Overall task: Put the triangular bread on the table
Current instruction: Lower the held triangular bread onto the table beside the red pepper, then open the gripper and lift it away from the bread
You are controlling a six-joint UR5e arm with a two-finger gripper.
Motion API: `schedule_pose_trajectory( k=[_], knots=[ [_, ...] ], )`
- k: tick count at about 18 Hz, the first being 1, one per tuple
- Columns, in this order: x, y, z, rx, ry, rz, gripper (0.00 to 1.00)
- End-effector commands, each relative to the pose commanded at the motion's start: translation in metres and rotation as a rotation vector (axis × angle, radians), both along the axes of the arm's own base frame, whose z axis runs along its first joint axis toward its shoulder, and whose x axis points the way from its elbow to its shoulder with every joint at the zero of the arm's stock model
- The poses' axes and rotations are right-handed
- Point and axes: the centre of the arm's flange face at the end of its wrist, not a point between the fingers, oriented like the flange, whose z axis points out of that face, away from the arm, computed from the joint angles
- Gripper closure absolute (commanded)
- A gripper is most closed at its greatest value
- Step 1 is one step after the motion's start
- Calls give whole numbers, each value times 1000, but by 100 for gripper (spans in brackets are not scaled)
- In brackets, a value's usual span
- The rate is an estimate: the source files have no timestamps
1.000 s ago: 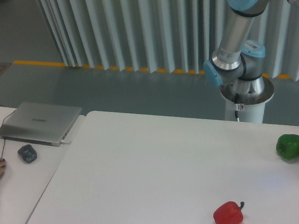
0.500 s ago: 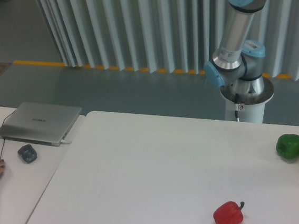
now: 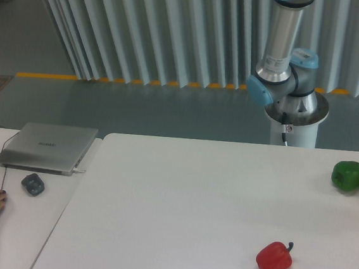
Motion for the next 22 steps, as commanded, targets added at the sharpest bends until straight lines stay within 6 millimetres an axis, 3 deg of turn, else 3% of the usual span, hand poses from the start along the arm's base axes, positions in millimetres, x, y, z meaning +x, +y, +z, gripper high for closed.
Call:
schedule_pose_trajectory(
  k=[3,5,8,11,12,13,14,15,22],
  knots=[
    [33,60,-25,-61,50,44,100],
    [47,81,-45,-113,71,37,100],
    [57,90,-60,-155,83,16,100],
    [57,91,-60,-157,84,11,100],
    [57,91,-61,-159,82,11,91],
    [56,91,-63,-160,81,11,66],
    [56,91,-63,-160,81,11,19],
    [56,91,-64,-161,80,11,0],
    [51,92,-53,-152,96,15,0]
  ],
)
